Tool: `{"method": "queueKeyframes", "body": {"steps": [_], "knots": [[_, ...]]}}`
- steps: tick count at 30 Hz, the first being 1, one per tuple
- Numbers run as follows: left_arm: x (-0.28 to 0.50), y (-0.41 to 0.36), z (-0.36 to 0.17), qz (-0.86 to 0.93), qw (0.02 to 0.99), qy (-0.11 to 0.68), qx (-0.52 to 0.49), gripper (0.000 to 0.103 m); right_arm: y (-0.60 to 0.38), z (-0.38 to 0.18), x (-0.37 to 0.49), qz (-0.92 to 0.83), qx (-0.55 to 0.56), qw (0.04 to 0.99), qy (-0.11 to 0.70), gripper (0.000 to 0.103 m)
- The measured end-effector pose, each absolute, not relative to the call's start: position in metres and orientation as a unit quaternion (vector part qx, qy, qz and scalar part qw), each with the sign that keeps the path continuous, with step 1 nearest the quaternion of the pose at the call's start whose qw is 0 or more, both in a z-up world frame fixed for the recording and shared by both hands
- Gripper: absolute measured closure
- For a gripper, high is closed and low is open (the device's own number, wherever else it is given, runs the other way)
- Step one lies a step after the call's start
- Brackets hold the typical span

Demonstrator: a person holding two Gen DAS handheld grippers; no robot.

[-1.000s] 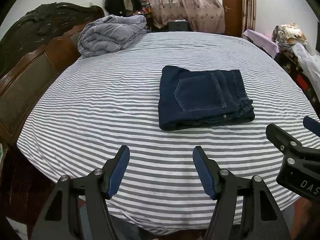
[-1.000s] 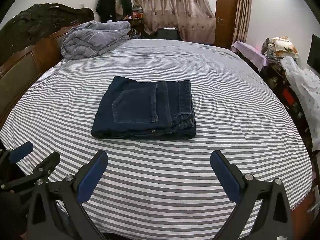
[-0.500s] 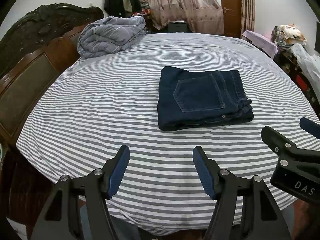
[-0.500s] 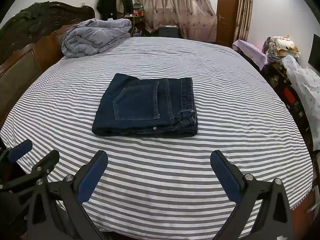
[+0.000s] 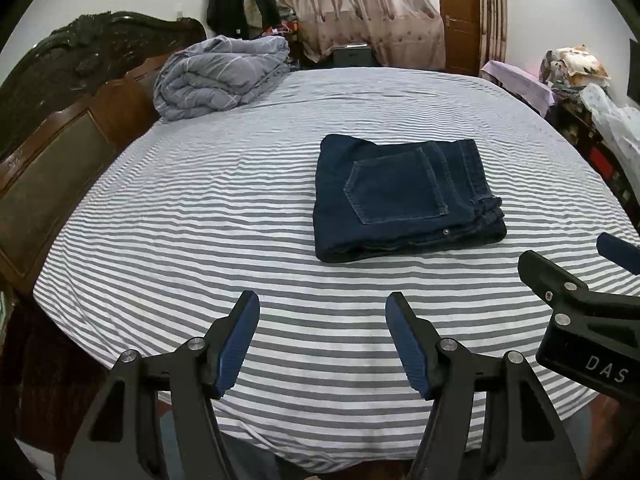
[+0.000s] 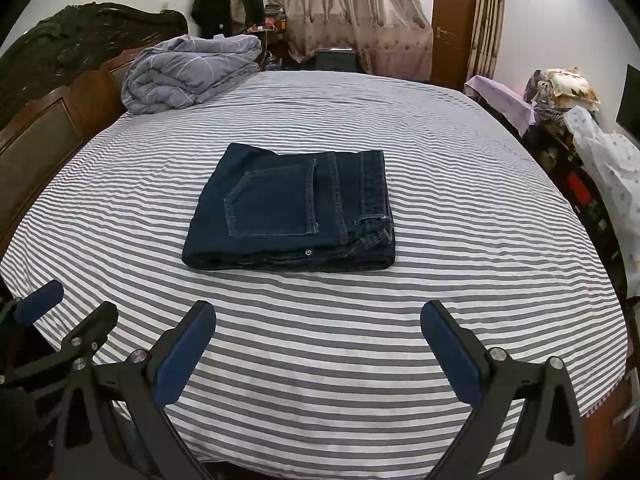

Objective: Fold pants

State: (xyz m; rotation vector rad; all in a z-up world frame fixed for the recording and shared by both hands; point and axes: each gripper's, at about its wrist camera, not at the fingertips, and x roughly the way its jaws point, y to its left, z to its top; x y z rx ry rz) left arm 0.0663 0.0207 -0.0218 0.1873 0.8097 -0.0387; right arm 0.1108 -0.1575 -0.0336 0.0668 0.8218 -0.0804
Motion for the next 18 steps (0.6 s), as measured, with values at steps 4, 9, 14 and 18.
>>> {"method": "queueKeyframes", "body": {"steps": [4, 9, 14, 18], "knots": [[0.066, 0.0167, -0.0232, -0.02, 0.914, 0.395, 0.093, 0.037, -0.1583, -0.033, 0.1113, -0.038, 0.028, 0.916, 0.399, 0.002], [0.0646, 0.0164, -0.0242, -0.019, 0.913, 0.396, 0.095, 0.037, -0.1576, -0.0336, 0.1122, -0.037, 0.028, 0.915, 0.401, 0.001], [0.0646, 0.0176, -0.0241, -0.022, 0.913, 0.396, 0.093, 0.037, -0.1565, -0.0339, 0.1119, -0.036, 0.028, 0.915, 0.4, 0.001], [0.0622, 0.0187, -0.0245, -0.025, 0.914, 0.395, 0.093, 0.037, -0.157, -0.0338, 0.1121, -0.036, 0.029, 0.915, 0.401, 0.001]]}}
